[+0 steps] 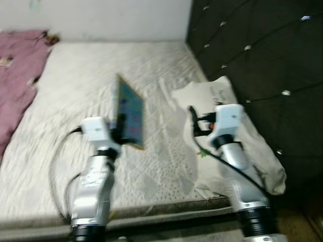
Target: Clean up the room
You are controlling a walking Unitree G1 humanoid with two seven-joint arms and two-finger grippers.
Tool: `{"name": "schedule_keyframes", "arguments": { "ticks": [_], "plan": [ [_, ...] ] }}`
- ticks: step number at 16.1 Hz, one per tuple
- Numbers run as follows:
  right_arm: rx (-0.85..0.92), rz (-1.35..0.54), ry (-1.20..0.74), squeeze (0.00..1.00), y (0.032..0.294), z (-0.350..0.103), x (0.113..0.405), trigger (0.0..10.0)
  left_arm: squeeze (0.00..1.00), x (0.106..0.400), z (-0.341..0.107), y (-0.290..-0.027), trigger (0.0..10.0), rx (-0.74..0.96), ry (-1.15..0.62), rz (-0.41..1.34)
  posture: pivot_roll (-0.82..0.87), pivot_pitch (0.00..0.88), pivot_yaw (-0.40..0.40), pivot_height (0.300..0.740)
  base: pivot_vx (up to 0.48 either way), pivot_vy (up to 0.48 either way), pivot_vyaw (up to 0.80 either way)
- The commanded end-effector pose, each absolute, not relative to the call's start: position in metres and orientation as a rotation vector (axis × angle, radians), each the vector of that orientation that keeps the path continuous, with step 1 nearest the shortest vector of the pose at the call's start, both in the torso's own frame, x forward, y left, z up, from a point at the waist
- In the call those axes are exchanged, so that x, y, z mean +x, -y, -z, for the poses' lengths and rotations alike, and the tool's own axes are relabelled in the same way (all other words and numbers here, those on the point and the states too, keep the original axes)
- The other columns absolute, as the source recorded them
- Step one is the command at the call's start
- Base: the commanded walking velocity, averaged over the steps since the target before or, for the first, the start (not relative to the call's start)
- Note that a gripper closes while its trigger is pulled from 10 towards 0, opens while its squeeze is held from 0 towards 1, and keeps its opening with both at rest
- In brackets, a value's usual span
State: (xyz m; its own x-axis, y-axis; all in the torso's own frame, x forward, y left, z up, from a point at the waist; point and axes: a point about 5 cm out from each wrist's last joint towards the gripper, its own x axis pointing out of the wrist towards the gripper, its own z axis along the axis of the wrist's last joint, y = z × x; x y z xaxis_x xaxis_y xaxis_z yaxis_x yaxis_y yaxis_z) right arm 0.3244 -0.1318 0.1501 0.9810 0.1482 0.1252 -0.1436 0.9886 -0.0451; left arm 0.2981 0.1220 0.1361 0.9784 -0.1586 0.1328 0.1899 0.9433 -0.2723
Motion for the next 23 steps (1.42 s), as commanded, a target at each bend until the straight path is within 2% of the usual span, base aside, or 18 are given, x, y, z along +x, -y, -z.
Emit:
{"name": "schedule_keyframes", "arguments": {
  "ticks": [1,3,19,23],
  "plan": [
    [-0.034,-0.163,0.139,0.0,0.127,-0.152,0.324,10.0,0.0,0.298,-0.143,-0.126,10.0,-0.272,0.143,0.172,-0.05,0.092,-0.056,0.74,0.0,0.0,0.79],
    [-0.029,-0.164,0.136,0.0,0.126,-0.151,0.324,10.0,0.0,0.298,-0.143,-0.126,10.0,-0.271,0.143,0.172,-0.05,0.093,-0.058,0.74,0.0,0.0,0.64],
    [-0.033,-0.165,0.132,0.0,0.125,-0.149,0.324,10.0,0.0,0.297,-0.143,-0.127,10.0,-0.288,0.147,0.173,-0.04,0.09,-0.061,0.74,0.0,0.0,0.0],
    [-0.024,-0.165,0.114,0.0,0.129,-0.144,0.317,10.0,0.0,0.281,-0.137,-0.135,10.0,-0.263,0.132,0.128,-0.03,0.102,-0.067,0.74,0.0,0.0,0.0]
  ]
}}
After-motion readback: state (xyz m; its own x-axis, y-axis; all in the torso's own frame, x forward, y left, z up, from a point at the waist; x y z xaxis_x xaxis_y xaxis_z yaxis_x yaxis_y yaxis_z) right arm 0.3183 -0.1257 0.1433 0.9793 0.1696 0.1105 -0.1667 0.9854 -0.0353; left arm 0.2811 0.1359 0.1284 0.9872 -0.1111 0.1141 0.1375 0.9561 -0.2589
